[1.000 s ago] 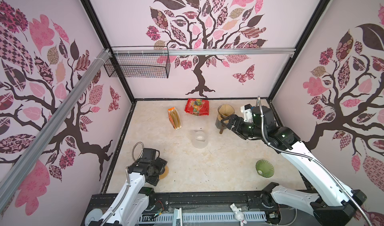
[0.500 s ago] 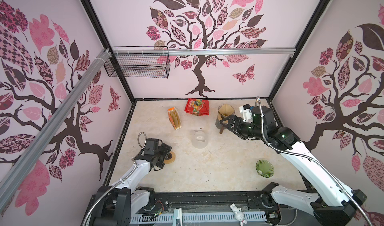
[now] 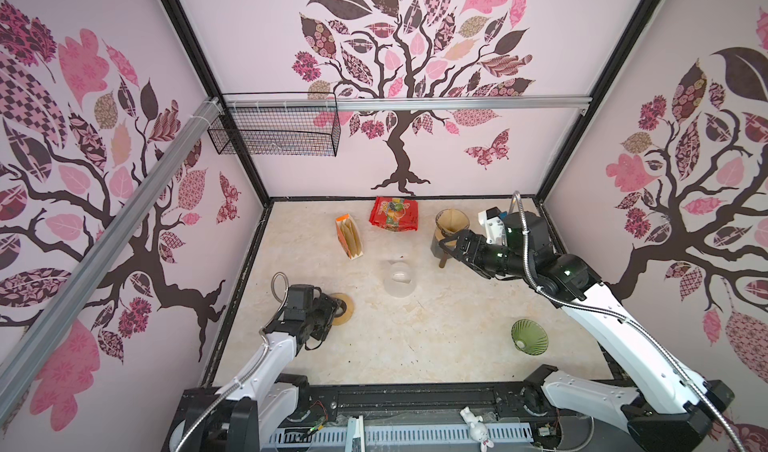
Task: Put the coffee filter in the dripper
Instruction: 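Lower the left gripper and grasp the wooden ring by its edge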
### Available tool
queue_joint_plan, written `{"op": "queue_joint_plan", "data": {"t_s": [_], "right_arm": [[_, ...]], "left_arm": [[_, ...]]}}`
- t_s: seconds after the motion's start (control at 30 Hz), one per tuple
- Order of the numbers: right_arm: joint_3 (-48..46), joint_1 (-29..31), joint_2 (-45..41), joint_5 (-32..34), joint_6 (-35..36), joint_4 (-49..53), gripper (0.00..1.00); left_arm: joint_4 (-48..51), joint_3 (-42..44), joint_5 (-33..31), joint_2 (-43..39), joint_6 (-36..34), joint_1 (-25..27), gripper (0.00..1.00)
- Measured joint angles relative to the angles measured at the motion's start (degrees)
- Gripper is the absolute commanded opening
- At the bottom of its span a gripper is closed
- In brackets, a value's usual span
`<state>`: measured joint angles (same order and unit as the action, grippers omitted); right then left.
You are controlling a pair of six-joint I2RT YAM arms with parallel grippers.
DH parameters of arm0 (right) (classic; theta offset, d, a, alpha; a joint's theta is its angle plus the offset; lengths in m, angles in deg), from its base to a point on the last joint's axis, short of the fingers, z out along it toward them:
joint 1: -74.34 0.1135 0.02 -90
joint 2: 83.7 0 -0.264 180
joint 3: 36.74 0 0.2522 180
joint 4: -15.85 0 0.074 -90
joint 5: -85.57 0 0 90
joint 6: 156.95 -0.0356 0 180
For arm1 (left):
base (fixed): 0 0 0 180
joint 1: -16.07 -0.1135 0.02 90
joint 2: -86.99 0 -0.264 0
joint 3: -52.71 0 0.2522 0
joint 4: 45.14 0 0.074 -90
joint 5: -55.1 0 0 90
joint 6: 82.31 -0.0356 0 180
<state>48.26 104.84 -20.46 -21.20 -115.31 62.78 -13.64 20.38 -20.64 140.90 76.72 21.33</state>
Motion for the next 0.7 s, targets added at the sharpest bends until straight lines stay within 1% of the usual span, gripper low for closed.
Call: {"op": "queue_joint_plan", "data": {"t_s": [0.13, 0.23, 0.43, 0.57, 0.7], "right_arm": [[-0.1, 0.0, 0.0, -0.3, 0.2, 0.0, 1.00], [-0.6, 0.0, 0.0, -0.8, 0.1, -0.8, 1.00], [-2.6, 0.0, -0.3, -2.1, 0.1, -2.5, 1.00], [-2.7, 0.0, -0.4, -2.6, 0.1, -2.5, 1.00], [-2.1, 0.0, -0.4, -2.6, 0.2, -2.1, 1.00]], "left_arm": [[1.9, 1.3, 0.7, -4.5, 0.1, -2.4, 0.62], [1.1, 2.9, 1.7, -4.7, 0.6, -3.7, 0.60], [-2.6, 4.6, 3.7, -3.1, 2.0, -3.9, 0.59], [-7.2, 6.4, 4.5, -3.1, 3.5, -4.2, 0.56], [-9.0, 6.9, 4.5, -2.4, 4.4, -4.3, 0.48]]}}
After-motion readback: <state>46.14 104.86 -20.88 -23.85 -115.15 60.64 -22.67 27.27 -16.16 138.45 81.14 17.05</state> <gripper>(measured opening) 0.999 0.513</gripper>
